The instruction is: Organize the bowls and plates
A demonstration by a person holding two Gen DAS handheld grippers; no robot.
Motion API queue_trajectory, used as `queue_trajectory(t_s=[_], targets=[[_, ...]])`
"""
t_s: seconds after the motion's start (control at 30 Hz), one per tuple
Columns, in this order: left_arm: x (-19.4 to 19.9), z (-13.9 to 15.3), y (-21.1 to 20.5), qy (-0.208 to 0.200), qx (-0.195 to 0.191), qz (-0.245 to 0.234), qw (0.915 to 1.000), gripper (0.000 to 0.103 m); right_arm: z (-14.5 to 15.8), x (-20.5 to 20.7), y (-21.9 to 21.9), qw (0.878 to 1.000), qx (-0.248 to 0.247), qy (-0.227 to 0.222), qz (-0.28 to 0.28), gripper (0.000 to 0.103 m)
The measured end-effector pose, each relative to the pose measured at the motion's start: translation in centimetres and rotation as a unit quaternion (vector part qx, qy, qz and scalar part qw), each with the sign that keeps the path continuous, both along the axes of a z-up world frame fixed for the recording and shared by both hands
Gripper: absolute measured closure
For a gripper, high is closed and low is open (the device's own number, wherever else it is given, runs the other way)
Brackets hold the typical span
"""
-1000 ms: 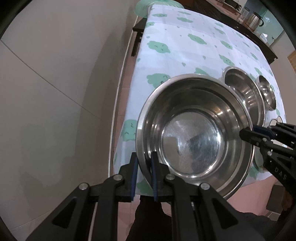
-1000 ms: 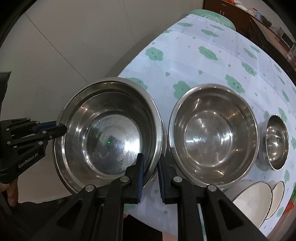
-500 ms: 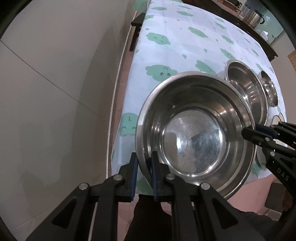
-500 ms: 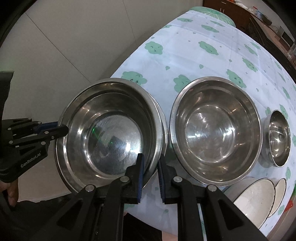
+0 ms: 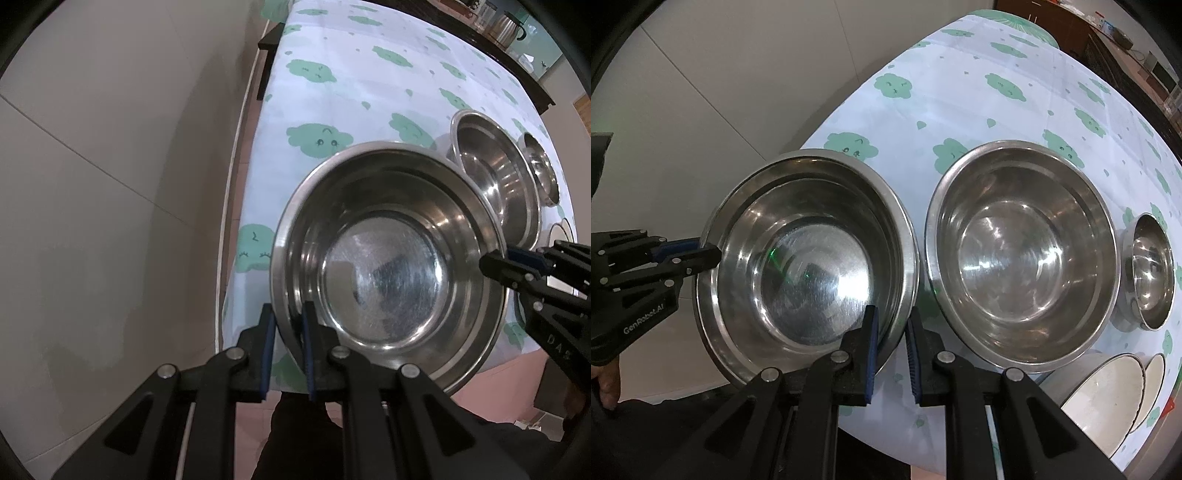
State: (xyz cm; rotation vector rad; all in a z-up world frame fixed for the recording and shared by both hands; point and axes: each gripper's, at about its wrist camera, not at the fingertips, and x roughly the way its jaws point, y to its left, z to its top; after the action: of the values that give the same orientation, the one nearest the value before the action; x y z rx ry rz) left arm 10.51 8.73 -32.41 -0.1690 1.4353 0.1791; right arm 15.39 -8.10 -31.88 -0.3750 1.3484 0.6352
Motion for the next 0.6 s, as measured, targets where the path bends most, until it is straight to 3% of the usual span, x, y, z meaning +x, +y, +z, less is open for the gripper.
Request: queue_trajectory(t_s=[0.6], targets=[[-0.07,-0.32,0.06,0.005,-0.002,0.007,1.0000,0.091,-0.17,-0.10,-0.23,1.000,0.009,0.002,-0.002,0.083]])
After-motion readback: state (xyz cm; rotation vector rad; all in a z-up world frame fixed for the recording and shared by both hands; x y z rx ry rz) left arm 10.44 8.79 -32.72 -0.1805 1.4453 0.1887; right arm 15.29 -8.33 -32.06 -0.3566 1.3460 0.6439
